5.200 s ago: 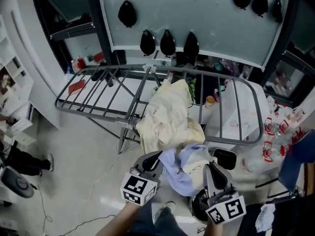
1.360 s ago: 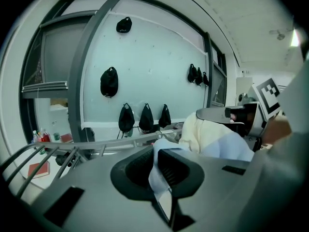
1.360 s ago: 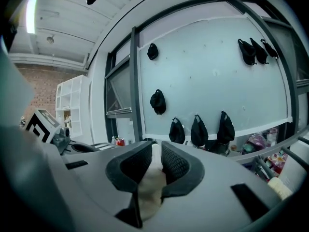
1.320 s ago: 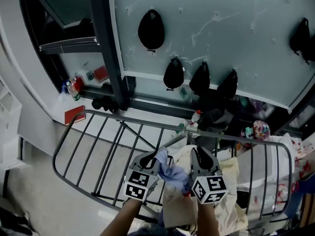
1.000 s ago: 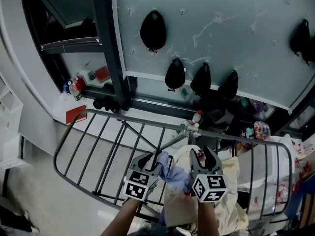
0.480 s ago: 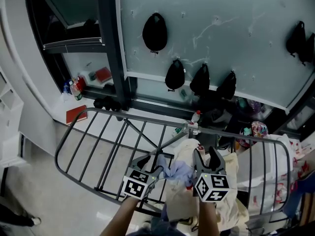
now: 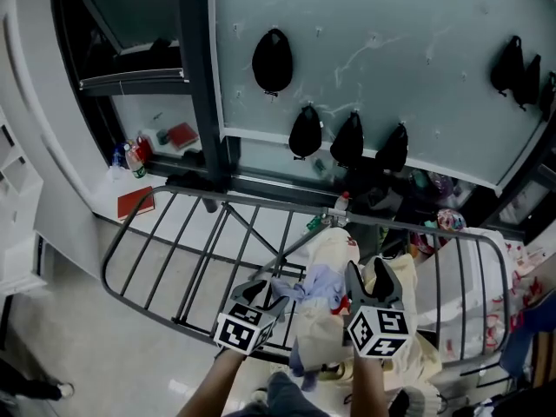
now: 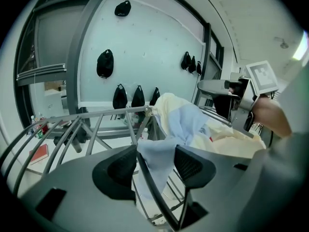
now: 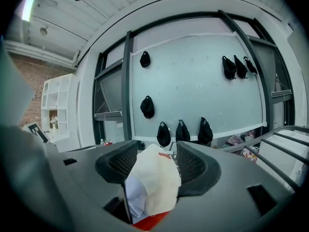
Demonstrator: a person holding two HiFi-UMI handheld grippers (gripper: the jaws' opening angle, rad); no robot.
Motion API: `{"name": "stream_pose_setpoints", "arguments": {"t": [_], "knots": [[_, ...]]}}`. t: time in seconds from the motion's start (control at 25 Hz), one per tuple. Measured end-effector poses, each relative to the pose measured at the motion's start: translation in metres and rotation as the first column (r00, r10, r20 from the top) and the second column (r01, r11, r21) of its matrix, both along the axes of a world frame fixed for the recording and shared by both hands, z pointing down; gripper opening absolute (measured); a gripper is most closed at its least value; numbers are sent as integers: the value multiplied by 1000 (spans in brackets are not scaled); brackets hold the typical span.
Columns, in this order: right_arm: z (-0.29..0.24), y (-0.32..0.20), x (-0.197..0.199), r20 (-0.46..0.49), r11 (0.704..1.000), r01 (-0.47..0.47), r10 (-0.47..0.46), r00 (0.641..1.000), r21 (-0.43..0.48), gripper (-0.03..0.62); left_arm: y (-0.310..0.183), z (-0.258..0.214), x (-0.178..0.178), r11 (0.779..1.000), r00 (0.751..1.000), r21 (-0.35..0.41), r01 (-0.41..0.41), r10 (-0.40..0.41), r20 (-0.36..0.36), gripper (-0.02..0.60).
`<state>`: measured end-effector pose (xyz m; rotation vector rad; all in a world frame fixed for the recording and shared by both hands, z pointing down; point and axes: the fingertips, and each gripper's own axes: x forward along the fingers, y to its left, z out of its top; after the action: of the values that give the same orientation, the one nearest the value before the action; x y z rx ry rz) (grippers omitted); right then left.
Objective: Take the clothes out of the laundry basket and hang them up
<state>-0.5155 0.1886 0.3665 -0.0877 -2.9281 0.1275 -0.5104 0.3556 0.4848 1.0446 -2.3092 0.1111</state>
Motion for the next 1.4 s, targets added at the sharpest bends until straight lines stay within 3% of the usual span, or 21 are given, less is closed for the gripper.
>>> {"name": "stream_pose_setpoints", "arguments": {"t": [0.36,0.72,0.8,0.92,1.04,1.4], "knots": [[-15,5,63,40,1000,-27,27,999,-5,239,7,-16,53,999,999,32,-17,16,34,245],[-33,8,112,127,999,-37,37,991,-3,233,15,-81,60,985,975,170,18,-55,216,227],[-34,9,121,154,999,-33,32,988,5,202,17,-95,62,978,960,208,23,-79,268,166],[-38,11,136,190,999,-41,38,981,13,101,20,-113,69,968,935,251,21,-108,337,74],[-40,12,145,223,999,-34,27,974,29,13,21,-123,75,956,919,292,15,-129,373,33],[-39,17,158,237,999,-27,20,971,29,3,18,-119,88,949,924,316,-8,-114,366,20]]}}
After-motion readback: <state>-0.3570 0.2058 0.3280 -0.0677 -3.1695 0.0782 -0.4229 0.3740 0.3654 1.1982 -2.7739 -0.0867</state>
